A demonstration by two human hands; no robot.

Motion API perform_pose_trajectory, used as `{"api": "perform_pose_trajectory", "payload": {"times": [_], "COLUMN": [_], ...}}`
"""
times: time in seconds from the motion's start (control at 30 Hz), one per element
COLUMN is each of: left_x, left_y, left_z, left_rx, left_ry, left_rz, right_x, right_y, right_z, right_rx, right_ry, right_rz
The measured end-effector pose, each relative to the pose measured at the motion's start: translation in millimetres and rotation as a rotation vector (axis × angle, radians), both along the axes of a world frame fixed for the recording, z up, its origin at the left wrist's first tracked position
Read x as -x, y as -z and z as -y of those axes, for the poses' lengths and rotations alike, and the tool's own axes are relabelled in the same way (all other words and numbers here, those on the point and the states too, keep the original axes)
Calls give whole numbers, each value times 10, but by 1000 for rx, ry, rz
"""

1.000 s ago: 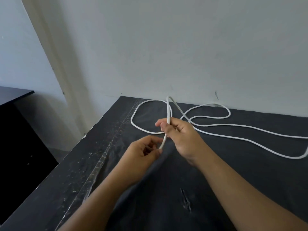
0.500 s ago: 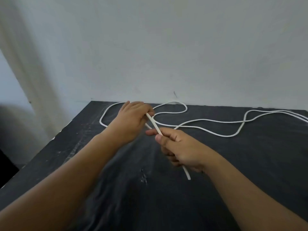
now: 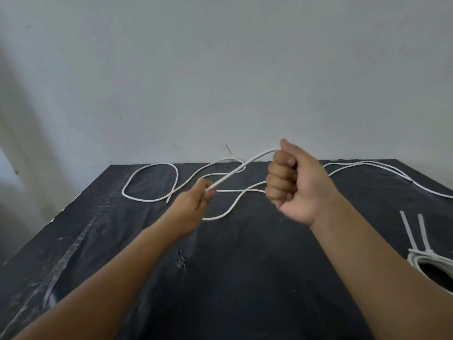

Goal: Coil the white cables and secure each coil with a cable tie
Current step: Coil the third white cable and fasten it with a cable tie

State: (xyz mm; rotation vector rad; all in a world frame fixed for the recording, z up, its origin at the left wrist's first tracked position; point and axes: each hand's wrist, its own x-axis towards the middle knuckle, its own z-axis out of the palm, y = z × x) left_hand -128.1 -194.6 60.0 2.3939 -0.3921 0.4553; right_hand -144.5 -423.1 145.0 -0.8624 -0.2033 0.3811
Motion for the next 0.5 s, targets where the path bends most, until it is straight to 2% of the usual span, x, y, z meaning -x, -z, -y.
{"api": "perform_pose_trajectory", "payload": {"times": [0.13, 0.27, 0.37, 0.5], "left_x": [103, 178, 209, 264], "left_y": [119, 185, 77, -119], "left_z": [7, -84, -100, -69], "left_rx": [134, 101, -90, -190], "left_ry": [35, 34, 84, 107], "left_rz": [2, -2, 77, 174], "right_x": [-214, -387, -483, -541], "right_y": [-195, -225, -142, 91], "right_z": [116, 101, -39, -255], "right_rx": [-125, -201, -60, 346], "right_ry": [228, 253, 204, 159], "right_rz": [-8, 46, 84, 180]}}
